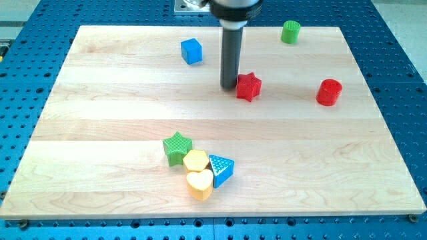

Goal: Push the red star towards the bottom left of the board

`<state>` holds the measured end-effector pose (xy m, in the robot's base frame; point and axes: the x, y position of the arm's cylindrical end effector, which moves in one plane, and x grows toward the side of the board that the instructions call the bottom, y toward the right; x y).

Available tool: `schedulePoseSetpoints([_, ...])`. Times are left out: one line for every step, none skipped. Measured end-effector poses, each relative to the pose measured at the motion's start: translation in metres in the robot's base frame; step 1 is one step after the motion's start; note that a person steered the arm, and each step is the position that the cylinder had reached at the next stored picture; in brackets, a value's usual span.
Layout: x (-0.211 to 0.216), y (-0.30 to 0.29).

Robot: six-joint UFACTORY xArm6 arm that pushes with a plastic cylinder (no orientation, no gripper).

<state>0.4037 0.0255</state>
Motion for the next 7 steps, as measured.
schedulePoseSetpoints([0.046, 0.035])
schedulePoseSetpoints([-0.019, -0.037])
schedulePoseSetpoints([-0.06, 0.022])
schedulePoseSetpoints([0.056, 0.067])
schedulePoseSetpoints([0.143, 0.1])
schedulePoseSetpoints([0.143, 0.074])
schedulePoseSetpoints([0.179, 0.066])
